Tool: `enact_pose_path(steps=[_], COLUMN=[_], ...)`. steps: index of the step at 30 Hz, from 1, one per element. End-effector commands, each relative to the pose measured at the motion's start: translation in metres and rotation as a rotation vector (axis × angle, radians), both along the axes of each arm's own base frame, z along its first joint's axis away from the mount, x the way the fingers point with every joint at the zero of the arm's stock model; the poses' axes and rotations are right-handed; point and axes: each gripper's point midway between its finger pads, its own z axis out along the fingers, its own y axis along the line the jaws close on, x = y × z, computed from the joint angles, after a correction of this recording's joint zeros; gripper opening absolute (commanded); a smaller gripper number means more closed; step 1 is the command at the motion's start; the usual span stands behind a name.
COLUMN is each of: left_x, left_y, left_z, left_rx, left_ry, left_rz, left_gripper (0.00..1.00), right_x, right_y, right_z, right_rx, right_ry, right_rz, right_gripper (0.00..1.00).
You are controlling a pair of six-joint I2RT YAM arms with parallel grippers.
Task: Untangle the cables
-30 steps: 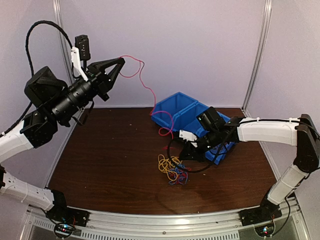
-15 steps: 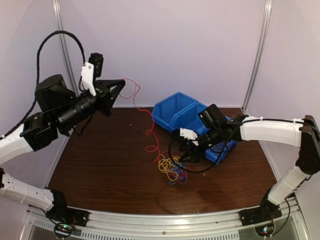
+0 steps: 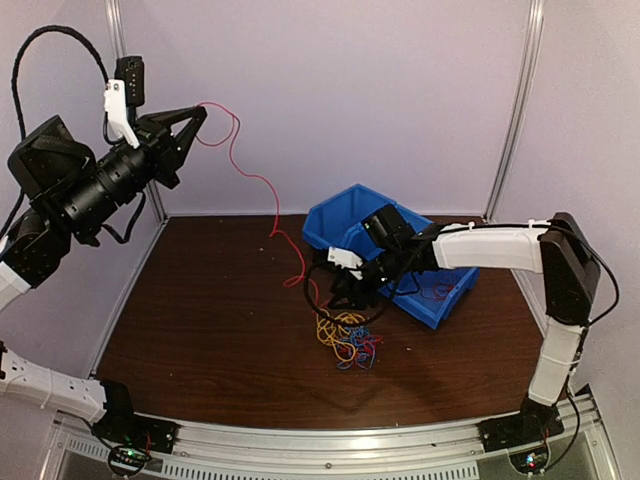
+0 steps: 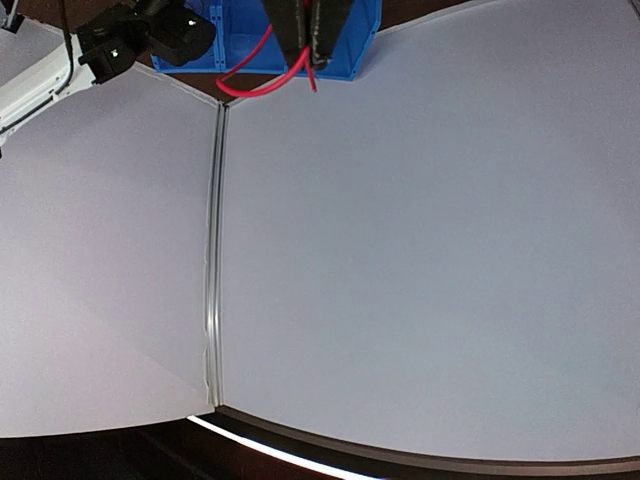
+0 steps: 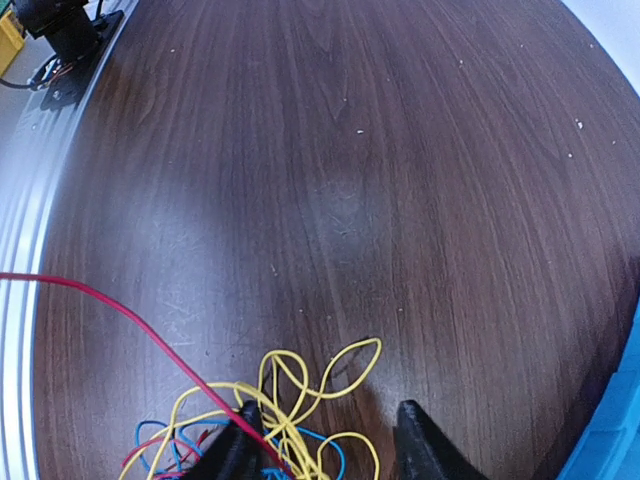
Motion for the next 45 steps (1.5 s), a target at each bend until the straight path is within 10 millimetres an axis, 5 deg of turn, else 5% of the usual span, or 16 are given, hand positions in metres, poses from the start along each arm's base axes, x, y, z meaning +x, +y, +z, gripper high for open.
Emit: enact_pose_path(steps=[1,4,9,11,17,20,23,25,28,30,35,38,41,45], left_x=[-0.004,-0.005,-0.013,-0.022,-0.055,-0.060,-0.056,-0.052,-0.048,-0.047,-0.040,-0.032,-0.024,-0.017], left_y=[0.023,0.034,0.074,0.098,0.167,0.183,0.181,0.175,0.171,0.170,0.161,0.149,0.137,0.127], left_z=[0.018,0.020,0.047,0.070,0.125,0.131,0.124,0.117,0.110,0.106,0.093,0.075,0.055,0.039], left_rx=[-0.030,-0.003,0.001,-0.028,-0.148,-0.166,-0.147,-0.124,-0.116,-0.119,-0.103,-0.065,-0.037,-0.010], left_ry=[-0.021,-0.037,-0.087,-0.117,-0.204,-0.209,-0.197,-0.186,-0.178,-0.176,-0.160,-0.135,-0.113,-0.100], left_rz=[0.055,0.096,0.207,0.252,0.333,0.367,0.383,0.388,0.393,0.398,0.400,0.399,0.394,0.403], left_gripper=[0.00,0.00,0.00,0.00,0.00,0.00,0.00,0.00,0.00,0.00,0.00,0.00,0.00,0.00], right_x=[0.009,0.016,0.037,0.044,0.042,0.039,0.041,0.036,0.018,0.010,0.015,0.012,-0.001,-0.031], right_y=[0.022,0.022,0.008,0.001,-0.012,-0.008,-0.006,-0.009,-0.020,-0.023,-0.014,-0.015,-0.021,-0.034], right_z=[0.004,0.024,0.089,0.090,0.039,0.084,0.173,0.256,0.333,0.349,0.299,0.292,0.320,0.389], right_rx=[0.035,0.043,0.120,0.106,0.022,0.097,0.220,0.330,0.460,0.497,0.420,0.417,0.468,0.590], right_ry=[0.042,0.016,-0.136,-0.163,-0.046,-0.069,-0.173,-0.281,-0.387,-0.403,-0.319,-0.306,-0.328,-0.401], right_rz=[0.010,-0.007,-0.109,-0.140,-0.142,-0.139,-0.148,-0.142,-0.127,-0.112,-0.092,-0.089,-0.068,-0.012], right_gripper=[0.28,0.00,0.00,0.00,0.00,0.00,0.00,0.00,0.00,0.00,0.00,0.00,0.00,0.00])
